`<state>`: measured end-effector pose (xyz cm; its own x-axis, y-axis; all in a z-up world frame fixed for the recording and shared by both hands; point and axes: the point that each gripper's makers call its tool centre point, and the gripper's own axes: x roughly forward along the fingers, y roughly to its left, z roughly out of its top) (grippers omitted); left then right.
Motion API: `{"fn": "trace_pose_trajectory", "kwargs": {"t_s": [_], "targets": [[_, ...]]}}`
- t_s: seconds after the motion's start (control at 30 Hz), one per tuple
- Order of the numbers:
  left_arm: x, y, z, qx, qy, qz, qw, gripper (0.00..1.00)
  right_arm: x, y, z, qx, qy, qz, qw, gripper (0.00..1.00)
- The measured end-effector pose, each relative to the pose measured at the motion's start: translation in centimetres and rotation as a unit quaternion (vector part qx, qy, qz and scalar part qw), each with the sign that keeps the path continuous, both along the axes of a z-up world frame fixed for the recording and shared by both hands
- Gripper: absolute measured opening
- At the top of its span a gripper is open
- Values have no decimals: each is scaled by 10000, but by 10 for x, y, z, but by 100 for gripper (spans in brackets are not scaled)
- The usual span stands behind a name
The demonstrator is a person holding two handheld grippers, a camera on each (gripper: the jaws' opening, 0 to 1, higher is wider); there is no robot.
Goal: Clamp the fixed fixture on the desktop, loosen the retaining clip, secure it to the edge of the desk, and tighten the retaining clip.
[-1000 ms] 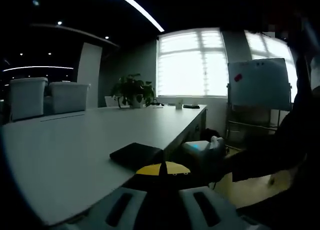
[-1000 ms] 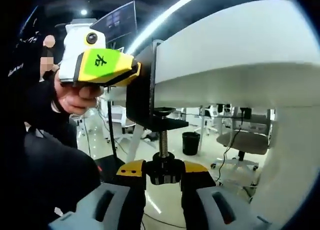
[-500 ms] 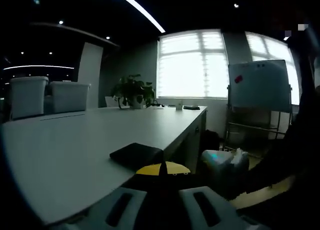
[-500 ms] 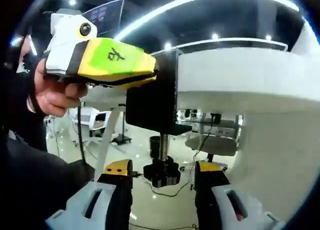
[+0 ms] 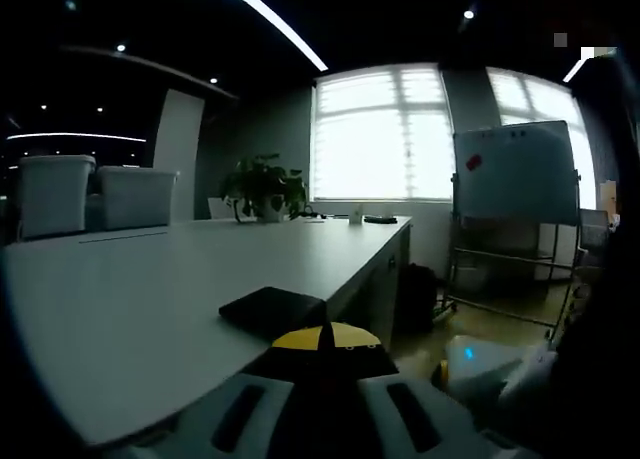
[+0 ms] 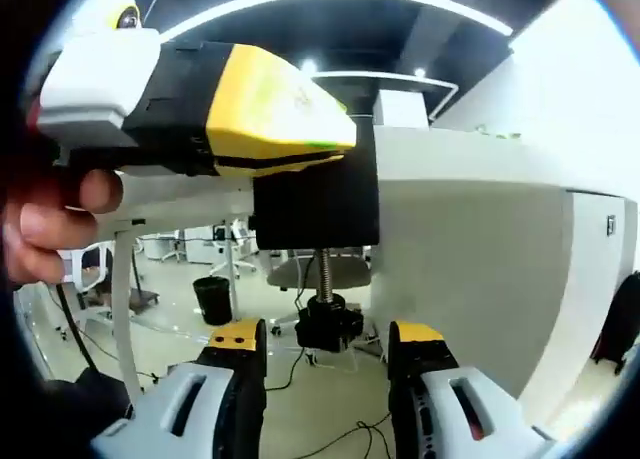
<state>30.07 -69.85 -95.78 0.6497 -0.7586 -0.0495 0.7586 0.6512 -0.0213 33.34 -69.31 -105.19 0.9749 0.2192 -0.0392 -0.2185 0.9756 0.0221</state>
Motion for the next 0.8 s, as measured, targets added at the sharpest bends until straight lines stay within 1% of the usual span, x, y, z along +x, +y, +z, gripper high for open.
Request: {"fn": "trace_pose_trajectory", "kwargs": {"t_s": [0.03, 0.13, 0.23, 0.3, 0.33, 0.43, 0.53, 0.57, 0.67, 0.7, 0.77, 0.8], "targets": [[0, 0, 0, 0, -8, -3, 10000, 1, 1, -1, 2, -41, -61, -40, 10000, 43], [0, 0, 0, 0, -25, 3, 10000, 1, 7, 1, 5, -108, -97, -49, 9999, 43], [-1, 0, 1, -39, -29, 6, 10000, 1, 9, 5, 3, -99, -32, -28, 9999, 37], [-1, 0, 1, -47, -32, 4, 10000, 1, 8, 7, 1, -300, -26, -27, 9995, 28], [-1, 0, 1, -48, -37, 6, 10000, 1, 7, 5, 1, -351, -38, -91, 9993, 26], [0, 0, 1, -38, -21, 6, 10000, 1, 7, 6, 2, -320, -46, 2, 9995, 26], [0, 0, 1, -54, -20, 4, 10000, 1, 7, 6, 1, -476, -124, 203, 9986, 25], [1, 0, 1, -51, -14, 7, 10000, 1, 9, 7, 1, -528, -142, 369, 9978, 25], [1, 0, 1, -41, 6, 25, 10000, 1, 8, 11, 0, -424, -94, 952, 9945, 25], [1, 0, 1, -50, 20, 23, 10000, 1, 7, 12, 0, -425, -88, 1139, 9925, 25], [1, 0, 1, -56, 37, 21, 10000, 1, 12, 13, -2, -422, -66, 1568, 9867, 25], [2, 0, 1, -55, 46, 27, 10000, 1, 10, 13, -2, -468, -61, 1673, 9848, 25]]}}
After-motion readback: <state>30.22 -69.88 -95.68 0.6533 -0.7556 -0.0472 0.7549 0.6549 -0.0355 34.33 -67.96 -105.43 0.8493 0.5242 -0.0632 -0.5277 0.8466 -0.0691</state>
